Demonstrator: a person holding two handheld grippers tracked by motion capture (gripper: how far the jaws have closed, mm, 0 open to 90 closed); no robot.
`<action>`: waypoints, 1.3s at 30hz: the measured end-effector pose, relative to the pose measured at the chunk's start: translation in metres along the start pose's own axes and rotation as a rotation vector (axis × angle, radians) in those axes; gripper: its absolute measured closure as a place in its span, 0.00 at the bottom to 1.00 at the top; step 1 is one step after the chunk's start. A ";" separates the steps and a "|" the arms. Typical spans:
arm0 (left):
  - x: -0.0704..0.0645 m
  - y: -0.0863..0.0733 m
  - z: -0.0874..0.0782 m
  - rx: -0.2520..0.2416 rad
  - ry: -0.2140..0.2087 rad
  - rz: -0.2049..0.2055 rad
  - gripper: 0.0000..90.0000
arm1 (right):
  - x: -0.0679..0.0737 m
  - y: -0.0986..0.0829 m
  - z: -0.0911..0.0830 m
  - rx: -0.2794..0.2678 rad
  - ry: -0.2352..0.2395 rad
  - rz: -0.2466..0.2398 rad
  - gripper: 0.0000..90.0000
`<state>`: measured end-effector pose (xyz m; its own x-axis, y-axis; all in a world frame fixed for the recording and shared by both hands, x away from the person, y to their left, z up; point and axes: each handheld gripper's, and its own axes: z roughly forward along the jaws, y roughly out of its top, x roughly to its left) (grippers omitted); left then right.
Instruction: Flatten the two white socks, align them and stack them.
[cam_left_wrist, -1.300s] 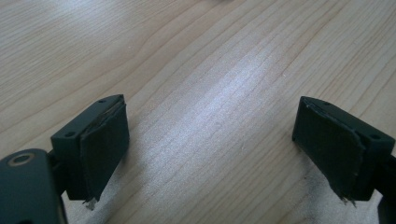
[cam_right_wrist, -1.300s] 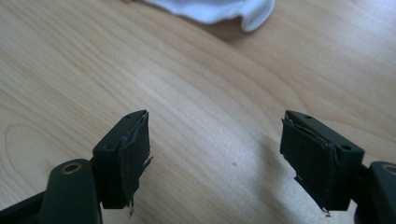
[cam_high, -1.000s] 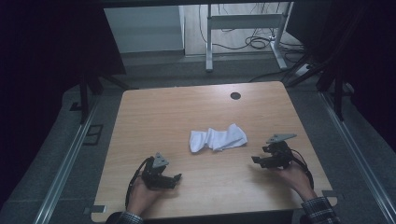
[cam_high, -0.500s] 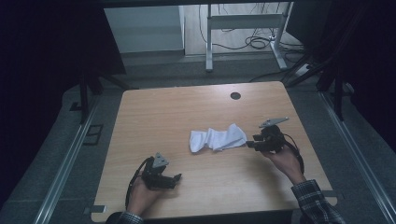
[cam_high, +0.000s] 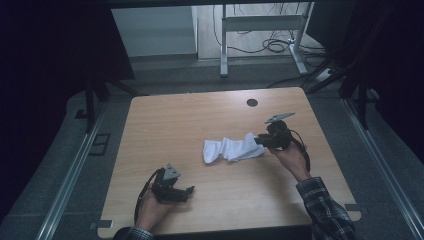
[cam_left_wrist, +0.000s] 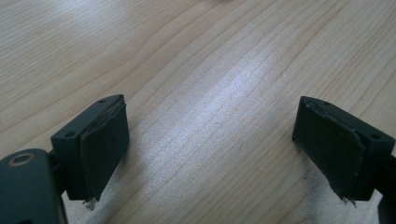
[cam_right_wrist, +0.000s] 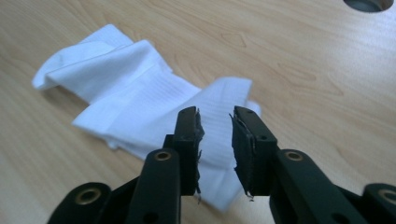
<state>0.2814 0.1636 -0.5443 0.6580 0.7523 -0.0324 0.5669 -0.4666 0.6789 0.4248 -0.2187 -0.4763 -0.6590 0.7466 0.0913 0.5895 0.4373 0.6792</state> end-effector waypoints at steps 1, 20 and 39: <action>0.000 0.000 0.000 0.000 0.000 0.000 0.12 | 0.000 0.001 0.002 0.003 -0.003 -0.003 0.73; 0.000 0.000 0.000 -0.001 0.000 -0.001 0.12 | 0.004 0.001 0.053 0.122 -0.060 -0.084 0.92; 0.000 0.000 0.000 0.001 0.000 -0.002 0.12 | 0.015 0.042 -0.018 0.034 0.035 -0.042 0.95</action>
<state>0.2813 0.1635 -0.5443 0.6569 0.7533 -0.0331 0.5683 -0.4658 0.6783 0.4312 -0.1985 -0.4329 -0.6992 0.7094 0.0887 0.5758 0.4852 0.6581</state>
